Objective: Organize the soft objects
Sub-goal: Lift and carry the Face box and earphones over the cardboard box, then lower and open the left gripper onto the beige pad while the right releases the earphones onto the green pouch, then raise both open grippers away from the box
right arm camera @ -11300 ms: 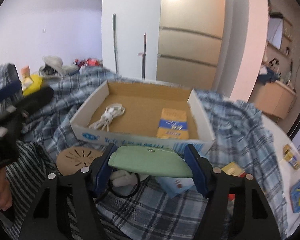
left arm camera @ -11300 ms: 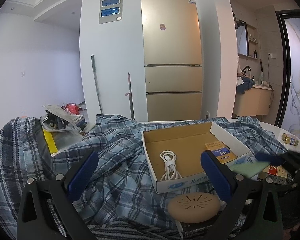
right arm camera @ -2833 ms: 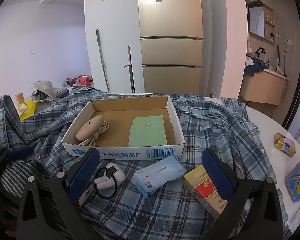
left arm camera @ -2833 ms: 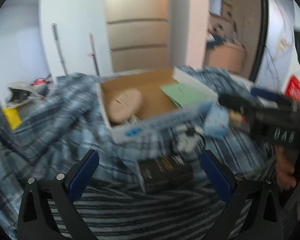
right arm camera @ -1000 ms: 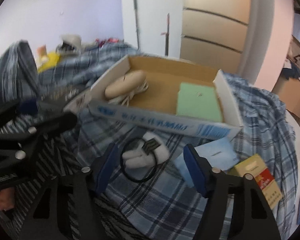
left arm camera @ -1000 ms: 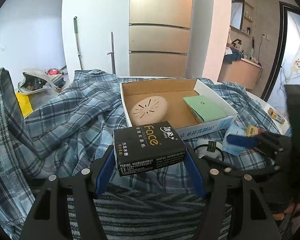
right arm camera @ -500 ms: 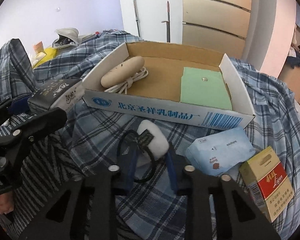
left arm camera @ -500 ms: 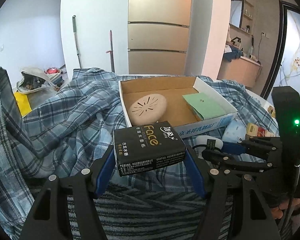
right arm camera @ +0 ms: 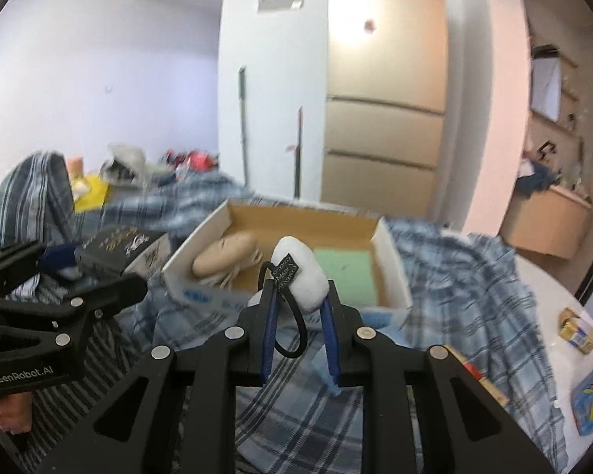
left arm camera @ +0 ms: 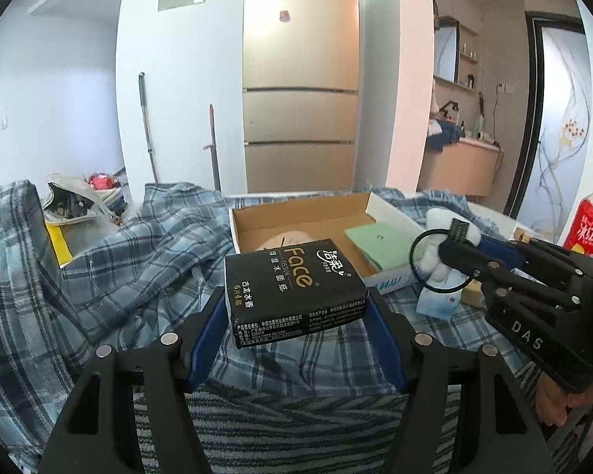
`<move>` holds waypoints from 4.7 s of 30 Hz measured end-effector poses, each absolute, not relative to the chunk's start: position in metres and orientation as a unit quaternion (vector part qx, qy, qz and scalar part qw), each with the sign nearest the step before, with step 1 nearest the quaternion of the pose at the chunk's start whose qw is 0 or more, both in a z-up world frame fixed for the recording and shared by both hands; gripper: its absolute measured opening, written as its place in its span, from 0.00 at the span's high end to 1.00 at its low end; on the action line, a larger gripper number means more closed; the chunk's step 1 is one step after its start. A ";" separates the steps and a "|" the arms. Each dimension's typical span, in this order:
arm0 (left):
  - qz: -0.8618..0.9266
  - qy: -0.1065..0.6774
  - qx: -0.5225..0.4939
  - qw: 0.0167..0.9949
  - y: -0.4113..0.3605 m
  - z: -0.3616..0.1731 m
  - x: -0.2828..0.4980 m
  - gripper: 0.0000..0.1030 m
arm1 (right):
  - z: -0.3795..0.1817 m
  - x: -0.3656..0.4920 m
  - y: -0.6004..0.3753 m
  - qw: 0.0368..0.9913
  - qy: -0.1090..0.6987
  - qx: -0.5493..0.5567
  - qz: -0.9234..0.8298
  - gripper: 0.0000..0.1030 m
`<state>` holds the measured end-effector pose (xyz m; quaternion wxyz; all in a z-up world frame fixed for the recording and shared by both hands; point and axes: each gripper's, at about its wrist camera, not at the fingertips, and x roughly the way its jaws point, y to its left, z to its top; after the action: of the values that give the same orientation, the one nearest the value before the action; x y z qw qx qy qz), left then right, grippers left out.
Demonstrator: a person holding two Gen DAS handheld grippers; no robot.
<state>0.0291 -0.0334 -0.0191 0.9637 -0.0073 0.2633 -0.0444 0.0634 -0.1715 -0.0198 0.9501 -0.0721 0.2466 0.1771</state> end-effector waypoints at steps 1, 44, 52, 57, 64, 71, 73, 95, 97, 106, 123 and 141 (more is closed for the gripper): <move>-0.044 0.252 -0.008 0.967 -0.033 -0.017 0.026 0.33 | -0.018 0.062 -0.173 0.952 0.241 -0.071 0.174 0.80; 0.023 0.032 0.032 0.999 -0.066 0.079 0.011 0.33 | 0.089 0.066 -0.187 0.993 0.059 -0.061 0.076 0.80; 0.037 0.047 0.023 0.998 -0.065 0.098 0.042 0.33 | 0.095 0.097 -0.182 0.993 0.075 -0.044 0.081 0.80; 0.046 0.074 0.018 0.996 -0.059 0.087 0.072 0.33 | 0.074 0.113 -0.180 0.990 0.100 -0.036 0.088 0.80; 0.033 0.172 0.018 0.984 -0.052 0.043 0.123 0.33 | 0.030 0.139 -0.178 0.980 0.165 -0.051 0.102 0.80; 0.035 0.281 0.000 0.959 -0.038 -0.002 0.170 0.33 | -0.004 0.163 -0.184 0.967 0.231 -0.051 0.092 0.80; 0.033 0.304 0.001 0.952 -0.035 -0.013 0.180 0.33 | -0.011 0.169 -0.182 0.961 0.251 -0.054 0.099 0.80; 0.021 0.345 0.025 0.938 -0.038 -0.045 0.195 0.15 | -0.051 0.186 -0.173 0.916 0.367 -0.039 0.154 0.75; 0.022 0.339 0.025 0.940 -0.038 -0.043 0.193 0.15 | -0.050 0.186 -0.173 0.918 0.365 -0.040 0.152 0.57; 0.028 0.323 0.021 0.946 -0.035 -0.037 0.189 0.15 | -0.042 0.183 -0.176 0.933 0.332 -0.050 0.128 0.39; 0.020 0.191 0.012 0.981 -0.044 0.047 0.122 0.15 | 0.042 0.144 -0.198 0.972 0.208 -0.041 0.100 0.38; -0.030 0.076 0.001 0.997 -0.061 0.085 0.020 0.00 | 0.091 0.043 -0.250 0.996 0.064 0.005 0.061 0.01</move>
<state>0.0201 -0.0609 0.0851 0.9967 0.0011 0.0758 -0.0300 0.0428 -0.2499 0.0906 0.9961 0.0048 0.0636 0.0605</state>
